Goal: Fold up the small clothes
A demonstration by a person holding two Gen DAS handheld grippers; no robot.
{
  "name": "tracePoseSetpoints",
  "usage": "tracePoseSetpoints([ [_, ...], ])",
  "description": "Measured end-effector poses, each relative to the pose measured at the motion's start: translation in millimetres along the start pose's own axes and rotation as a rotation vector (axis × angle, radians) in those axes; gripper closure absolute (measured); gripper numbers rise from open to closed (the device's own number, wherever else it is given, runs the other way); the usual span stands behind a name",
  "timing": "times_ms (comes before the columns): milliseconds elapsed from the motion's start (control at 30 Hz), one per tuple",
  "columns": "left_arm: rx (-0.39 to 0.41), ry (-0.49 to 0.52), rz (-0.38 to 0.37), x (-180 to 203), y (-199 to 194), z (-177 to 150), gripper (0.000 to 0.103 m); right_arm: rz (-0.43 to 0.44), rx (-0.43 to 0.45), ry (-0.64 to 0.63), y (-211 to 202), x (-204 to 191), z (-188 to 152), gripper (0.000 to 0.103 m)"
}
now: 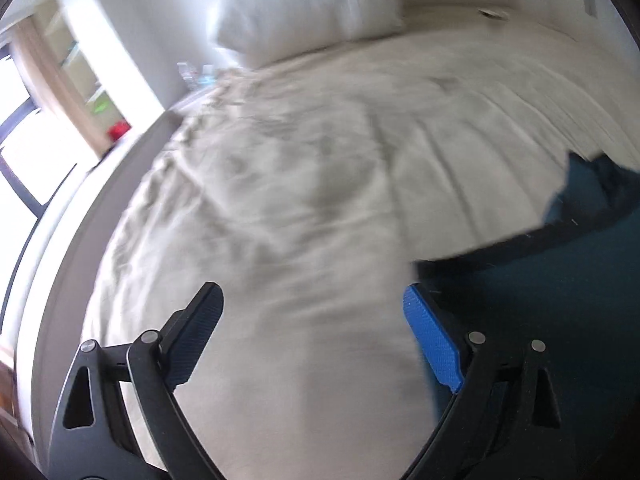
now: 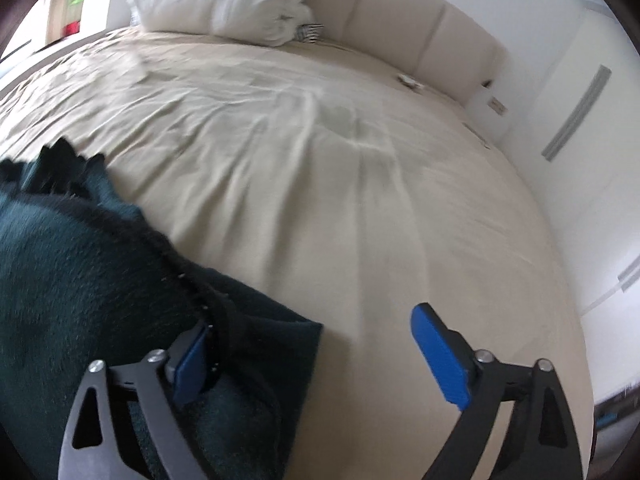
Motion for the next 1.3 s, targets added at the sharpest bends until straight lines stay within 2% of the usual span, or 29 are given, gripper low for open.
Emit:
tracePoseSetpoints([
  [200,-0.065,-0.066,0.012,-24,9,-9,0.011,0.022,-0.059,0.094,7,10,4,0.002],
  [333,-0.039,-0.125,-0.008,-33,-3,-11,0.011,0.060,-0.050,0.154,2,19,8,0.001],
  [433,0.025,-0.098,-0.060,-20,-24,-8,0.011,0.117,-0.096,0.219,6,29,10,0.000],
  [500,0.068,-0.070,-0.132,-6,-39,-7,0.011,0.101,-0.099,0.233,5,35,9,0.000],
  [600,0.093,-0.025,-0.163,16,-52,-5,0.011,0.074,-0.107,0.267,4,43,7,0.000],
  [667,0.103,0.003,-0.163,28,-55,-5,0.011,0.088,-0.101,0.297,4,48,5,0.000],
  [767,0.058,0.072,-0.165,52,-47,-9,0.011,0.093,-0.088,0.338,5,56,6,0.000],
  [833,0.047,0.095,-0.133,62,-40,-14,0.010,0.091,-0.093,0.318,6,57,11,0.000],
  [933,0.002,0.072,-0.106,61,-20,-22,0.010,-0.002,-0.086,0.295,1,62,16,0.000],
  [1033,-0.015,0.010,-0.096,48,-15,-25,0.011,-0.029,-0.062,0.396,-10,78,8,0.001],
  [1133,0.057,-0.013,-0.062,40,-32,-21,0.011,0.158,0.036,0.481,-29,71,3,0.006],
  [1167,0.097,-0.016,-0.054,42,-43,-19,0.011,0.255,0.050,0.506,-33,61,2,0.011],
  [1267,0.143,0.043,-0.086,57,-61,-18,0.011,0.542,0.069,0.496,-37,13,-1,0.012],
  [1300,0.146,0.071,-0.089,63,-63,-19,0.011,0.591,0.063,0.485,-35,1,-3,0.012],
])
Point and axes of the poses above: each gripper's, at about its wrist camera, not at the fingertips, and y roughly the way its jaws point, x to its right, z to its top, the point moved 1 cm from there along y, roughly the way its jaws point, and after that the axes turned 10 degrees about z, right-handed, at the moved point
